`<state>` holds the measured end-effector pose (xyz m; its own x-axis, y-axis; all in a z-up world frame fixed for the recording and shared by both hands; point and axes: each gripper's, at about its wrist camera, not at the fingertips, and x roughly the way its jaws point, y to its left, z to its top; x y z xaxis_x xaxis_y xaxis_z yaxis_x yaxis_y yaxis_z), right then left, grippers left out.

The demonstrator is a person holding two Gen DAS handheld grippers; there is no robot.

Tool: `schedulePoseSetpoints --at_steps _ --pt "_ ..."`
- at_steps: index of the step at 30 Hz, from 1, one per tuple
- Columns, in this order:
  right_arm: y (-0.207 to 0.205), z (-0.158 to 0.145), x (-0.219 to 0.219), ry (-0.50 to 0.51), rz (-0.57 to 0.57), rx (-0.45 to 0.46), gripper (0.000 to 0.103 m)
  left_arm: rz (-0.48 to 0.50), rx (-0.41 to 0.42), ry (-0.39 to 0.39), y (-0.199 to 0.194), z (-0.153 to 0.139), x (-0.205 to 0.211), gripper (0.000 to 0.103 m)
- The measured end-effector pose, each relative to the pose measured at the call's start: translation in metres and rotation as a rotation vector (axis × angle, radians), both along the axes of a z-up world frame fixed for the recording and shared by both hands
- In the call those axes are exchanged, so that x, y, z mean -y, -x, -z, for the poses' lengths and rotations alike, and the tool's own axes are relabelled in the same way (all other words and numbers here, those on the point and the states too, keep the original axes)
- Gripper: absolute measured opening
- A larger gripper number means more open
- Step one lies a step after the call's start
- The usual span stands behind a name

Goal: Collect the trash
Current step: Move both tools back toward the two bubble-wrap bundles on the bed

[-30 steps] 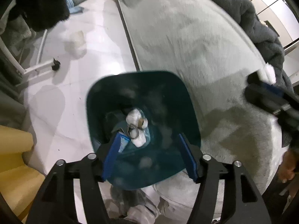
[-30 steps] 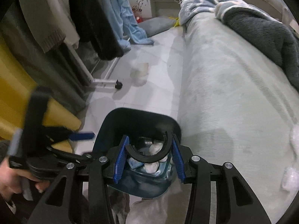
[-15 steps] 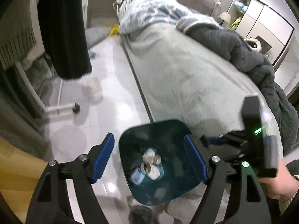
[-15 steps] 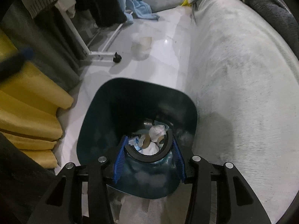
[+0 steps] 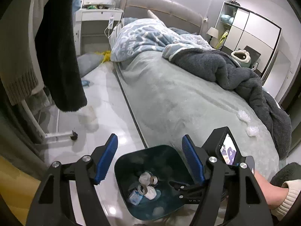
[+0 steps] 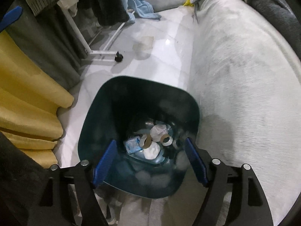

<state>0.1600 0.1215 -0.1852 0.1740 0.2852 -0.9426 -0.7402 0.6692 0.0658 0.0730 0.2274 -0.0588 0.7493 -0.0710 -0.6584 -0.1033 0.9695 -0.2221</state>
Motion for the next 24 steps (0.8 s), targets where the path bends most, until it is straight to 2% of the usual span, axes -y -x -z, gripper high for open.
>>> schedulePoseSetpoints --at_steps 5,10,16,24 --pt "-0.006 -0.031 0.019 -0.05 0.034 0.048 0.081 0.013 0.047 -0.039 -0.001 -0.017 0.013 0.072" --pt "-0.022 -0.071 0.048 -0.101 0.094 0.161 0.087 0.041 0.115 -0.061 -0.001 -0.035 0.033 0.072" --pt "-0.04 -0.106 0.096 -0.174 0.198 0.221 0.091 0.073 0.15 -0.036 -0.011 -0.045 0.057 0.074" --pt "-0.07 -0.127 0.157 -0.174 0.325 0.297 0.097 0.125 0.165 -0.062 -0.028 -0.042 0.09 0.075"
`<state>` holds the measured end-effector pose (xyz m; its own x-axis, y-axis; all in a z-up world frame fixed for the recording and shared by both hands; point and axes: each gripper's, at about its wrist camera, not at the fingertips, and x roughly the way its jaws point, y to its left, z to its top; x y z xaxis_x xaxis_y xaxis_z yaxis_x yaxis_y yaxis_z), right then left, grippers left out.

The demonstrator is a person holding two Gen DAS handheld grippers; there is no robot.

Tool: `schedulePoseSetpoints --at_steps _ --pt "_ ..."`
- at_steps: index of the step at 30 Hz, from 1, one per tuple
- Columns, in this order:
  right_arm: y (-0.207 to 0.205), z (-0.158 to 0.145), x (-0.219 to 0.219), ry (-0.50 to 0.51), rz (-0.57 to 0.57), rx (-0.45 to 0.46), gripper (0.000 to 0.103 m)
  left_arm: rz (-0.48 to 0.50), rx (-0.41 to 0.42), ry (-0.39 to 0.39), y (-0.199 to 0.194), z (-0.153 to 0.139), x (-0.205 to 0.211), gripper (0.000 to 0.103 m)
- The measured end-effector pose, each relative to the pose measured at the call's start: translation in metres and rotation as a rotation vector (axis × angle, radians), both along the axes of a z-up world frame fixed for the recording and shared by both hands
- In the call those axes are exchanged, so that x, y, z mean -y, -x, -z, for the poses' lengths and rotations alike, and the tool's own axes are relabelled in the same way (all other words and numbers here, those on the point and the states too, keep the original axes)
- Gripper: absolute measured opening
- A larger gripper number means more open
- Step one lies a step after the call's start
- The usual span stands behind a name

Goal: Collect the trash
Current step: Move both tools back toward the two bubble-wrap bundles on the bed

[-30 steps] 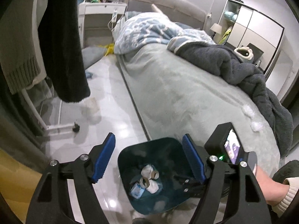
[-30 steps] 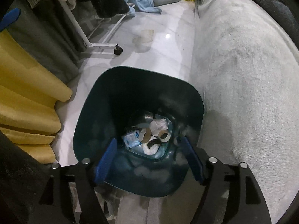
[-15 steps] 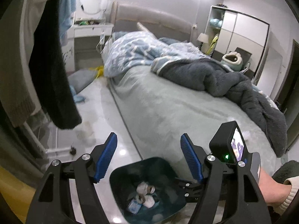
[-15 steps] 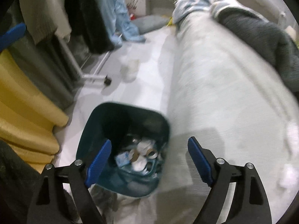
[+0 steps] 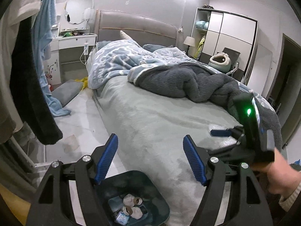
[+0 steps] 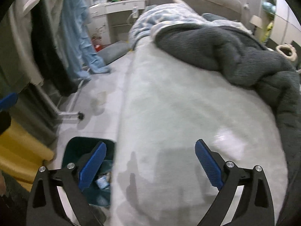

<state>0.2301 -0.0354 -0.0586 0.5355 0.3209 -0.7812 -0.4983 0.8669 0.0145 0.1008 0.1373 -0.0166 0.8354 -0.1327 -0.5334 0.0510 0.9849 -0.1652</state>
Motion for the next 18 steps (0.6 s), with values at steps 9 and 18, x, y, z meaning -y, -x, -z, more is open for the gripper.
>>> schedulePoseSetpoints --at_steps 9,18 --pt "-0.022 -0.003 0.049 -0.004 0.13 0.005 0.097 0.056 0.04 0.038 -0.014 0.001 0.027 0.075" --pt "-0.036 0.011 0.068 -0.043 0.204 -0.072 0.097 0.12 0.012 0.062 -0.039 0.02 0.061 0.076"
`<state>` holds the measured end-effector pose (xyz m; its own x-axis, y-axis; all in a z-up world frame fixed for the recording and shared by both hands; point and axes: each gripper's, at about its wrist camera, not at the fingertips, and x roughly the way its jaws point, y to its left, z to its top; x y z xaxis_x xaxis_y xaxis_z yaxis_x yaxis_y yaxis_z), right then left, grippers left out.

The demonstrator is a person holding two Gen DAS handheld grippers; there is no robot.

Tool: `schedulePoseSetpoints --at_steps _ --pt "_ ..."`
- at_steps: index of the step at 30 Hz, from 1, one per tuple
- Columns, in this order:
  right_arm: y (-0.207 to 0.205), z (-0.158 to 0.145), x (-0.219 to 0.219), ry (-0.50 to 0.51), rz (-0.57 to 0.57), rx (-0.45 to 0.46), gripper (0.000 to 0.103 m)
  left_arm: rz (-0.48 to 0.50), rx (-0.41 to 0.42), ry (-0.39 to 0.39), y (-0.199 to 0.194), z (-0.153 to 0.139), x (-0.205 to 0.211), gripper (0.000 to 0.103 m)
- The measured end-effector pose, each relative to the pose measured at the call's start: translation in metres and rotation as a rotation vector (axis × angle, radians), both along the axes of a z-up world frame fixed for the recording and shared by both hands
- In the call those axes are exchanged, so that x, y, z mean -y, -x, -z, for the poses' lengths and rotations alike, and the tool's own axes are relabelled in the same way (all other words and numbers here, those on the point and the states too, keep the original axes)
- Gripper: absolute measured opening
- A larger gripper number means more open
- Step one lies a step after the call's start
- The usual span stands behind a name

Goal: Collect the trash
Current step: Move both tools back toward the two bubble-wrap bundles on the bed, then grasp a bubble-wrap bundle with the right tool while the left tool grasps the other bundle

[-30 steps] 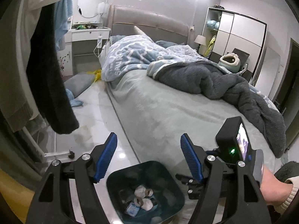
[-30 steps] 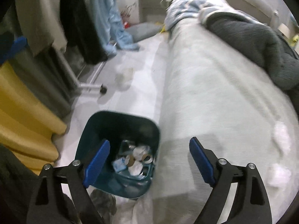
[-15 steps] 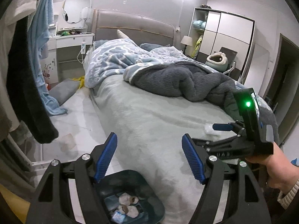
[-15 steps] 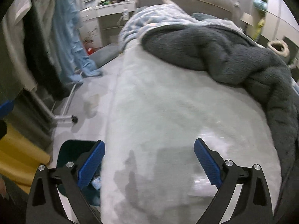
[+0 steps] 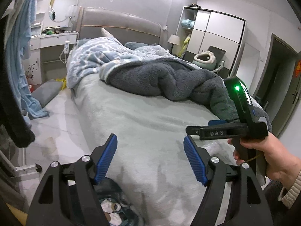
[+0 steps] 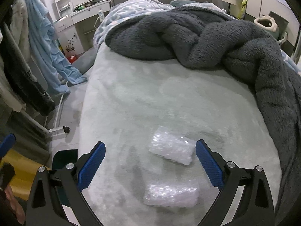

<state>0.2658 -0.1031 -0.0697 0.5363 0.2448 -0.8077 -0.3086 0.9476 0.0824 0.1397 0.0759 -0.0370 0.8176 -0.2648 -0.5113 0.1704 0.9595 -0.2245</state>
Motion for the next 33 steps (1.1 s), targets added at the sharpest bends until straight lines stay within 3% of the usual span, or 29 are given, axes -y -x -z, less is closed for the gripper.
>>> schedulePoseSetpoints --at_steps 11,17,25,33 --pt "-0.032 0.022 0.022 -0.1 0.039 -0.118 0.097 0.07 -0.072 0.03 -0.024 0.028 0.045 0.08" --pt "-0.034 0.037 0.03 -0.139 0.013 -0.17 0.068 0.127 -0.12 0.011 -0.033 0.043 0.073 0.08" --pt "-0.035 0.031 0.047 -0.195 -0.033 -0.172 0.062 0.192 -0.171 0.063 -0.046 0.058 0.106 0.082" --pt "-0.035 -0.001 0.068 -0.257 -0.052 -0.106 0.062 0.238 -0.203 0.094 -0.056 0.066 0.138 0.084"
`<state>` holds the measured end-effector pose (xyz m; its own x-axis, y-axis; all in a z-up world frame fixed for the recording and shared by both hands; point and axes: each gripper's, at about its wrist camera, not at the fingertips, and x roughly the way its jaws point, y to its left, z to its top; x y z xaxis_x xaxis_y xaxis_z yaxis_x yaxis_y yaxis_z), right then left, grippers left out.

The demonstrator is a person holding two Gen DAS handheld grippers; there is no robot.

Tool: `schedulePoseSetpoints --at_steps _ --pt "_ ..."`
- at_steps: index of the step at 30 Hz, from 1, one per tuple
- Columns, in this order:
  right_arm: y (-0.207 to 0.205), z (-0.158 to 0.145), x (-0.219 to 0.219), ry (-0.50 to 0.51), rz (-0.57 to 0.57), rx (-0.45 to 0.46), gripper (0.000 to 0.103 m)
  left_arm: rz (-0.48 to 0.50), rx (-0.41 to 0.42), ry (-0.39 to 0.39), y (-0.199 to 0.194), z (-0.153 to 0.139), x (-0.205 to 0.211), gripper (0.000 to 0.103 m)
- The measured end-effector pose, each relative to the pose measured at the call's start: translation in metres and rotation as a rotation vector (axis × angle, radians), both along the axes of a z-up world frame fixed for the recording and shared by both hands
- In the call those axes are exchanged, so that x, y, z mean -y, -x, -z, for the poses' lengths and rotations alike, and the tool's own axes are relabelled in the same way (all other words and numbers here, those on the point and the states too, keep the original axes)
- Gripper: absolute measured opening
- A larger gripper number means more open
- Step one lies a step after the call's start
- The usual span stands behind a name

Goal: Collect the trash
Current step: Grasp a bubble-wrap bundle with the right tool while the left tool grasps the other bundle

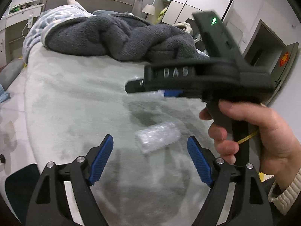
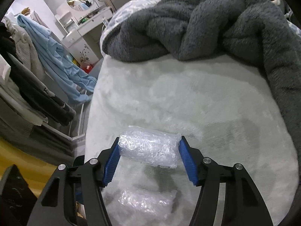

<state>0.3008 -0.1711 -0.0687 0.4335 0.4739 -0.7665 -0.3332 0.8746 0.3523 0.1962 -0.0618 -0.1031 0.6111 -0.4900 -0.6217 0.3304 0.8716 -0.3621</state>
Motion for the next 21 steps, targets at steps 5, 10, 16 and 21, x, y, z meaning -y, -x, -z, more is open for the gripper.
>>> schedulePoseSetpoints --at_steps 5,10,16,21 --pt "0.003 0.003 0.021 0.006 0.014 0.025 0.062 0.007 -0.031 0.0 -0.007 0.006 0.015 0.084" --pt "0.001 0.008 0.037 0.009 0.045 0.032 0.062 -0.013 -0.081 0.027 -0.017 0.017 0.022 0.084" --pt "0.008 0.004 0.048 0.006 0.052 0.04 0.062 -0.05 -0.104 0.034 -0.026 0.024 0.03 0.084" --pt "0.013 0.003 0.058 0.011 0.055 0.046 0.062 -0.075 -0.095 0.001 -0.029 0.026 0.037 0.084"
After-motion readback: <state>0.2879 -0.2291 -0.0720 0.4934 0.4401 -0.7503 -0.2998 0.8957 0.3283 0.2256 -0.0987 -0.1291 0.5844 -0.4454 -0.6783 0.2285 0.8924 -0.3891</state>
